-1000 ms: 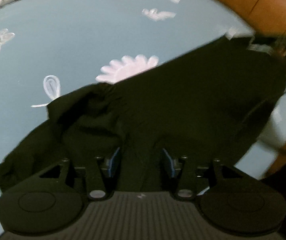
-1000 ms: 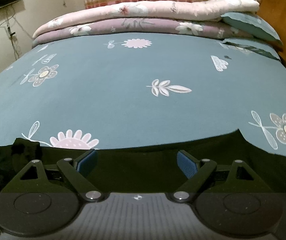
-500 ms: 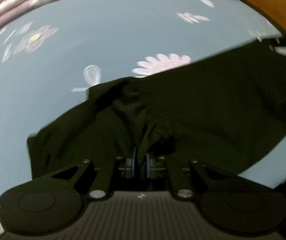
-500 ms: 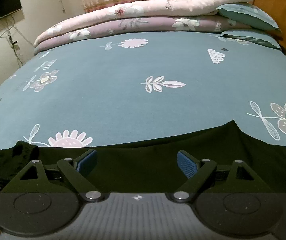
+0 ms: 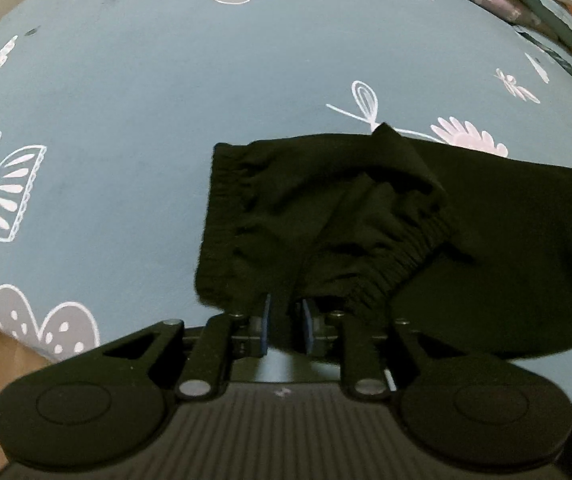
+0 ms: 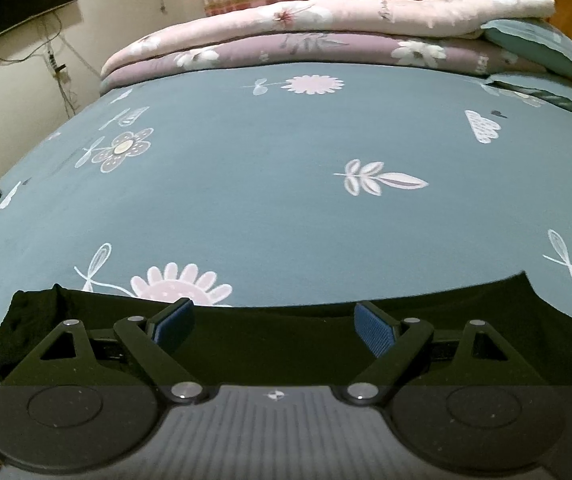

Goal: Fold clothes

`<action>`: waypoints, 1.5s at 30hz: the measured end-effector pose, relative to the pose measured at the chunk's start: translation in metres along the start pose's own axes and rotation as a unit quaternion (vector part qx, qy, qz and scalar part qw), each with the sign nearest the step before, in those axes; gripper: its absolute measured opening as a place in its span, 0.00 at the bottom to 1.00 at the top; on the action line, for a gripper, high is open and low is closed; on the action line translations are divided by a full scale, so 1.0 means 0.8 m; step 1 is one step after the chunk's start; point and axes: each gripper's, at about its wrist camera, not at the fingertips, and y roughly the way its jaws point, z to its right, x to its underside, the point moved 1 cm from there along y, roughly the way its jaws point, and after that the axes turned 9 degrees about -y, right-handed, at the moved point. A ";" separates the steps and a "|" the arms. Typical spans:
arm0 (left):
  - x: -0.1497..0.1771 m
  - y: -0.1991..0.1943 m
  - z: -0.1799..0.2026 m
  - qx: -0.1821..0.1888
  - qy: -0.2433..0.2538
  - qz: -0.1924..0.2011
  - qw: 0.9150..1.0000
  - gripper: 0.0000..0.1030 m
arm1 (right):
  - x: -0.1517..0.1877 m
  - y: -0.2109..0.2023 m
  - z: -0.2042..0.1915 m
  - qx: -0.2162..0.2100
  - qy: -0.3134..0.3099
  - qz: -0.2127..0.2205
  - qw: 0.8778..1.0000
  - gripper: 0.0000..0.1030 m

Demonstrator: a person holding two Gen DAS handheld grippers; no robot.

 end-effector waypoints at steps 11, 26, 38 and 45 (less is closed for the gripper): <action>-0.012 -0.044 0.016 0.023 0.055 0.030 0.998 0.26 | 0.004 0.049 -0.033 -0.045 -0.030 -0.059 0.997 0.89; 0.007 0.029 0.133 0.015 0.292 0.030 0.956 0.47 | 0.060 0.090 -0.051 -0.053 -0.027 -0.177 0.982 0.98; -0.014 0.031 0.102 -0.019 0.244 0.040 0.969 0.47 | 0.039 0.076 -0.061 -0.059 -0.038 -0.156 0.985 0.98; -0.045 0.019 0.032 0.073 0.093 0.037 0.992 0.45 | 0.032 0.082 -0.068 -0.069 -0.032 -0.155 0.985 0.98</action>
